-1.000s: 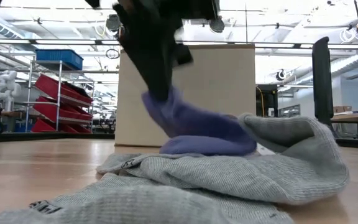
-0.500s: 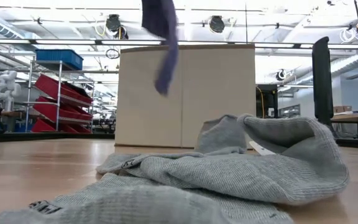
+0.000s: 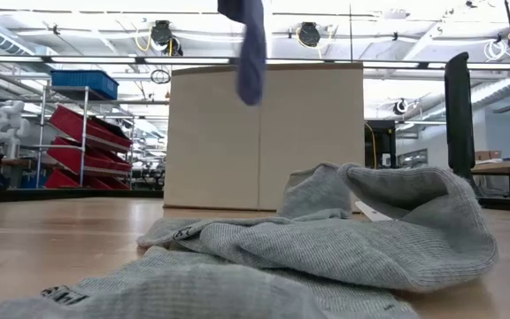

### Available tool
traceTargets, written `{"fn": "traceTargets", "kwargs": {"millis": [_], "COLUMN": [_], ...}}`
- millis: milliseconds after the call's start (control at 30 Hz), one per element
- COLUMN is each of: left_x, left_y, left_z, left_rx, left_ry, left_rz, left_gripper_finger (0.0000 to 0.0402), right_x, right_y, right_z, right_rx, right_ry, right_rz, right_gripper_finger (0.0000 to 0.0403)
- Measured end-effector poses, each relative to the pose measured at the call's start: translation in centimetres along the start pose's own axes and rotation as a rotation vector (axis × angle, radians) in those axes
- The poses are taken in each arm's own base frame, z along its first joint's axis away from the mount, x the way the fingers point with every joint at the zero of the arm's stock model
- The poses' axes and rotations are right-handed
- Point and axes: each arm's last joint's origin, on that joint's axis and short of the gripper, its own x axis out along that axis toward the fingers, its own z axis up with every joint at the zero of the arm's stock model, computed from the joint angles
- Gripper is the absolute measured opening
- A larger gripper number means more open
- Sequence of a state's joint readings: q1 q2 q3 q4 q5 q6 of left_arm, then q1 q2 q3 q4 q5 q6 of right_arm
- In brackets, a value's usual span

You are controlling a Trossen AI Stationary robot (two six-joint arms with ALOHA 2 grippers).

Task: Sort clothes
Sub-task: Put the blue sock into the laundry bin

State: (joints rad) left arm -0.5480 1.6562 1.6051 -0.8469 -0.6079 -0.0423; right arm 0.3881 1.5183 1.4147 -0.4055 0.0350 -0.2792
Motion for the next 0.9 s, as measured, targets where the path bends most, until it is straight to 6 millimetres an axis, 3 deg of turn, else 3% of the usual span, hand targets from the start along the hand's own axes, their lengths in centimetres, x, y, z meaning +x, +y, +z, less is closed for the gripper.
{"fn": "traceTargets", "kwargs": {"millis": [200,367,533,633,733,900], "left_x": [0.0,0.1,0.1,0.1,0.1,0.1], "left_y": [0.1,0.2,0.2,0.2,0.2,0.2], "left_z": [0.0,0.0,0.0,0.0,0.0,0.0], "left_rx": [0.004,0.0,-0.001,-0.001,0.0,-0.001], "left_ry": [0.0,0.001,0.0,0.001,0.002,0.002], "left_rz": [0.029,0.037,0.037,0.033,0.032,0.029], "left_gripper_finger": [0.0007,0.0009,0.001,0.0011,0.0011,0.0012], "right_x": [0.0,1.1,3.8,5.2,5.7,5.9], "right_y": [-1.2,-1.0,-0.8,-1.0,-1.6,-2.3], "right_z": [-1.0,-2.0,-2.9,-3.8,-4.4,-4.8], "right_rx": [0.147,0.166,0.154,0.13,0.08,0.109], "right_ry": [0.067,0.149,0.183,0.251,0.305,0.309], "right_rz": [-0.013,-0.007,-0.027,-0.124,-0.247,-0.22], "right_gripper_finger": [0.0,0.0017,0.0087,0.0142,0.0196,0.0254]}}
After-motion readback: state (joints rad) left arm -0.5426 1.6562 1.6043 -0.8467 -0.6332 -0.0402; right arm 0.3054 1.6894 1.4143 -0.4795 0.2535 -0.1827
